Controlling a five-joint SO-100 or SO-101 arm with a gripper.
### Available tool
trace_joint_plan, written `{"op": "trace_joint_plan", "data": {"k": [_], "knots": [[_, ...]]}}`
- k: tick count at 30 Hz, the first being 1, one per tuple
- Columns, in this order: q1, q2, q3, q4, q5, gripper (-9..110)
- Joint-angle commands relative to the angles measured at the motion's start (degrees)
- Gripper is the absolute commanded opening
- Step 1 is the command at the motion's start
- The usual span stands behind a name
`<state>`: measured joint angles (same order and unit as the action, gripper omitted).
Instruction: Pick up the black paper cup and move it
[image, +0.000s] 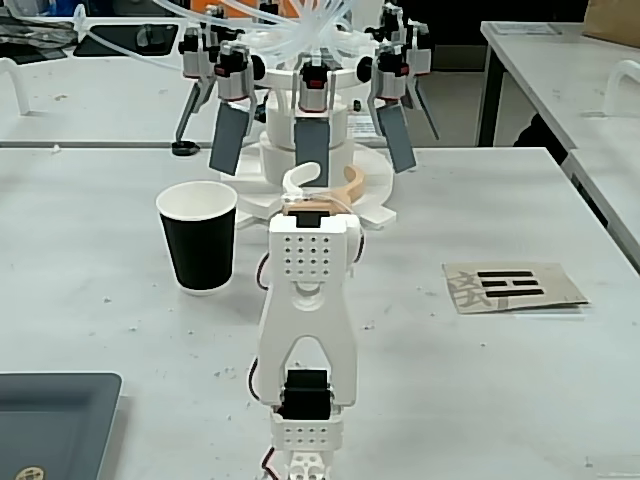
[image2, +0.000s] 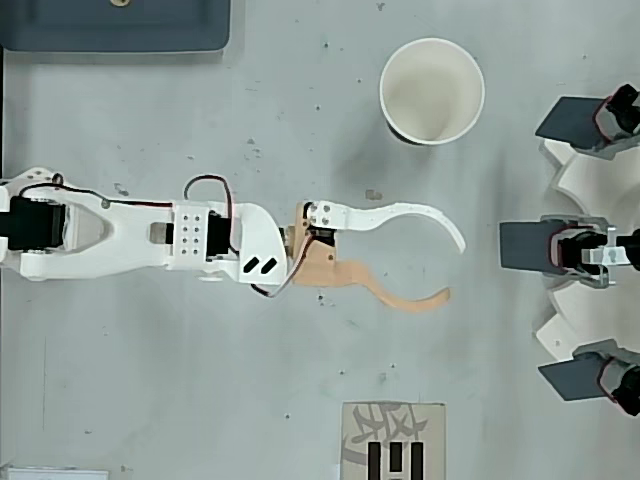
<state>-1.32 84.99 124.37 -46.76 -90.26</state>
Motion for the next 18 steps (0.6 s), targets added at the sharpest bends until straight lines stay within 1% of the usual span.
{"op": "trace_joint_plan", "data": {"k": [1, 18], "knots": [[0.79, 0.0, -2.37, -0.88, -0.88, 7], [0.79, 0.35, -1.49, -1.58, -0.88, 7]]}}
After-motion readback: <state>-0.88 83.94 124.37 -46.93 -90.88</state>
